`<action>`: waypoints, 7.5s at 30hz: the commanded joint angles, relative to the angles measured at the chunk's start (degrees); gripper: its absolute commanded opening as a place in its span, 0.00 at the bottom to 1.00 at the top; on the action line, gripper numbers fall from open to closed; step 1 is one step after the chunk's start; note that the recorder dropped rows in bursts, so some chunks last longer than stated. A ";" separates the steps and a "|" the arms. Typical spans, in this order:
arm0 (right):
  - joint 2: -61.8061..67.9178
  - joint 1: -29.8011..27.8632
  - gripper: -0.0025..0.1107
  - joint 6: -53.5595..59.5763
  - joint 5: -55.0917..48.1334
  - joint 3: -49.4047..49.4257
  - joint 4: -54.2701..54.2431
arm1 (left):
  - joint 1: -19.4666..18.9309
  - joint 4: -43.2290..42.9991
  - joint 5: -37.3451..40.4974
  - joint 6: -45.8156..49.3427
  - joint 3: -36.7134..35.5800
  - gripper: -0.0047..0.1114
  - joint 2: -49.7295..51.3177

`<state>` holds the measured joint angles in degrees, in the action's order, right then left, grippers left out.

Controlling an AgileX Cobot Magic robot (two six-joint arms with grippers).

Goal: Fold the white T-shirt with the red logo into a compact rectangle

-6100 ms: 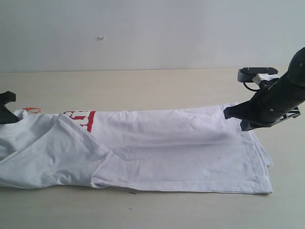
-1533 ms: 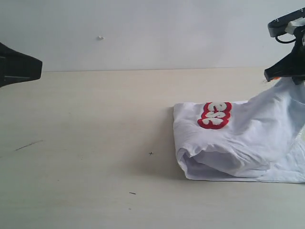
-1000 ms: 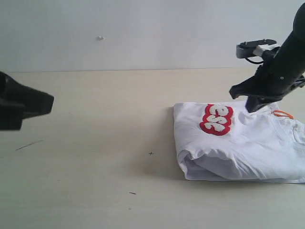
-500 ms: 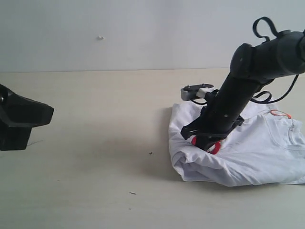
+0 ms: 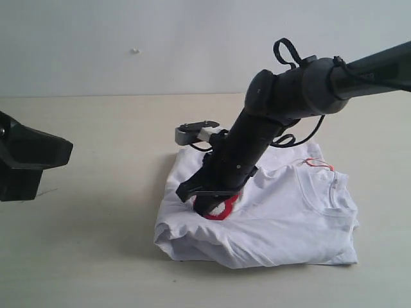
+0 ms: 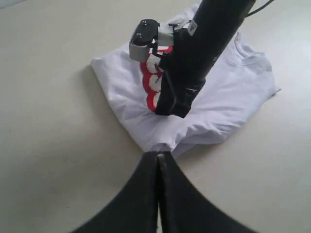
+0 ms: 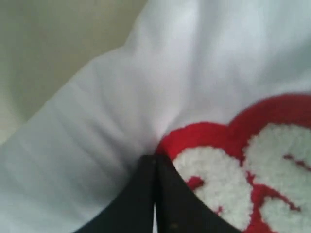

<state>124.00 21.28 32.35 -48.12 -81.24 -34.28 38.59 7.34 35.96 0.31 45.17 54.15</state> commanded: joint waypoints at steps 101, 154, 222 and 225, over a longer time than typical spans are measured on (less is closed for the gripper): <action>-8.19 -24.96 0.34 -40.95 5.02 -2.48 47.87 | 0.35 8.13 -1.03 8.28 -1.00 0.04 9.61; -5.92 -24.67 0.33 -20.42 26.17 -2.65 42.41 | 0.35 8.57 -0.59 8.84 -1.00 0.04 9.61; -3.90 4.33 0.02 -22.38 17.78 11.28 16.77 | 0.35 8.10 0.63 10.07 -0.42 0.04 1.65; -2.16 8.75 0.02 -21.02 19.81 10.08 14.50 | 0.35 8.23 0.63 10.07 -0.42 0.04 1.64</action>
<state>119.83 27.06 10.37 -28.46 -70.83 -17.65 38.59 15.48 37.22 10.09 44.35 56.24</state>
